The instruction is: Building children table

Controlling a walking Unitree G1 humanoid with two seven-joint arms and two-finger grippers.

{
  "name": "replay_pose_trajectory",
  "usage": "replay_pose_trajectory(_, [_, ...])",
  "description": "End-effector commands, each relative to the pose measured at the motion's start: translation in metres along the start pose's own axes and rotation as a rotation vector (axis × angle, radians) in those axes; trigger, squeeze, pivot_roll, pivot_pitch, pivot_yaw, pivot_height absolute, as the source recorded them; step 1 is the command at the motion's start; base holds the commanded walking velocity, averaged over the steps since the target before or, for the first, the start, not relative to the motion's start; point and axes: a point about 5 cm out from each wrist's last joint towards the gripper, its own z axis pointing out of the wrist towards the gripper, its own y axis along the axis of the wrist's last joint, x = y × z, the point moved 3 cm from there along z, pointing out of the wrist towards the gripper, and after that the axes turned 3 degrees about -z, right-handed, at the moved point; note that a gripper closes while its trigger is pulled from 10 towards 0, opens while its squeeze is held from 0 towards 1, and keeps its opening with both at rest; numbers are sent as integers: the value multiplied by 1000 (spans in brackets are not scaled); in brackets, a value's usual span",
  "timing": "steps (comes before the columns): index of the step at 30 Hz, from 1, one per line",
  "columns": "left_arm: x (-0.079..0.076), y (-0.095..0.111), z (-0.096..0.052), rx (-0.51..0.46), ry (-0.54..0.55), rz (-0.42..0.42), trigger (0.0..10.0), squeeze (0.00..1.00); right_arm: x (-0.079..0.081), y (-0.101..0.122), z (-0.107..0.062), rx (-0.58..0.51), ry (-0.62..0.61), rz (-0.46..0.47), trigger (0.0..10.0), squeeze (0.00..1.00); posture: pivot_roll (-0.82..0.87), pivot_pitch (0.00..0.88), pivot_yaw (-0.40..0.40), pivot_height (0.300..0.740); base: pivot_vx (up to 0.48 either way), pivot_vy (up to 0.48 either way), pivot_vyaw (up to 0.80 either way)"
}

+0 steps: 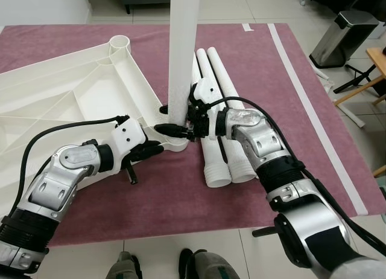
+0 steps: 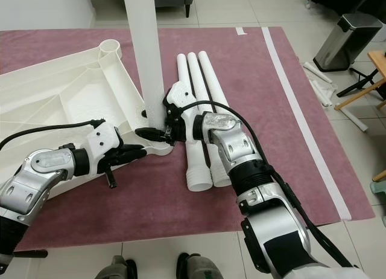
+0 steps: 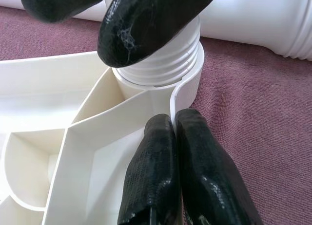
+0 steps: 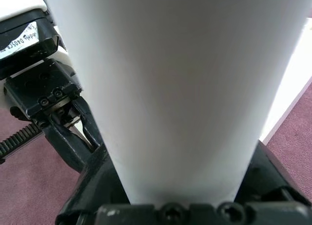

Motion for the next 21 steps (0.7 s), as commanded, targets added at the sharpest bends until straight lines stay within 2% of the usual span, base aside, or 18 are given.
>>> replay_pose_trajectory(1, [-32, -17, 9, 15, -200, -79, 0, 0, -1, -2, 7, -2, -34, 22, 0, 0, 118, 176, -28, 740, 0, 0, 0])
replay_pose_trajectory(2, [-32, -17, 9, 15, -200, -79, 0, 0, -1, -2, 7, -2, -34, 22, 0, 0, 118, 176, -28, 740, 0, 0, 0])
replay_pose_trajectory(4, [-32, -16, 9, 13, -195, -78, 0, 0, -8, -17, 12, 64, -216, 57, 0, 0, 116, 179, -27, 740, 0, 0, 0])
replay_pose_trajectory(6, [-32, -16, 9, 13, -195, -78, 0, 0, -8, -17, 12, 64, -216, 57, 0, 0, 116, 179, -27, 740, 0, 0, 0])
replay_pose_trajectory(9, [-30, -15, 9, 10, -191, -79, 0, 0, -14, -40, 12, 172, -524, 165, 0, 0, 108, 180, -25, 740, 0, 0, 0])
replay_pose_trajectory(10, [-30, -15, 9, 9, -191, -79, 0, 0, -15, -44, 11, 189, -573, 185, 0, 0, 108, 180, -25, 740, 0, 0, 0])
replay_pose_trajectory(17, [-30, -15, 9, 8, -191, -79, 0, 0, -15, -50, 9, 212, -648, 229, 0, 0, 105, 182, -24, 740, 0, 0, 0])
replay_pose_trajectory(19, [-30, -14, 11, 4, -195, -79, 0, 0, 1, -60, 11, 248, -825, 314, 0, 0, 95, 184, -18, 740, 0, 0, 0])
replay_pose_trajectory(20, [-29, -14, 12, 3, -197, -79, 0, 0, 9, -60, 14, 245, -871, 337, 0, 0, 96, 185, -17, 740, 0, 0, 0])
replay_pose_trajectory(21, [-29, -14, 12, 2, -199, -78, 0, 0, 13, -57, 16, 229, -890, 341, 1922, 0, 97, 185, -18, 740, 0, 0, 0])
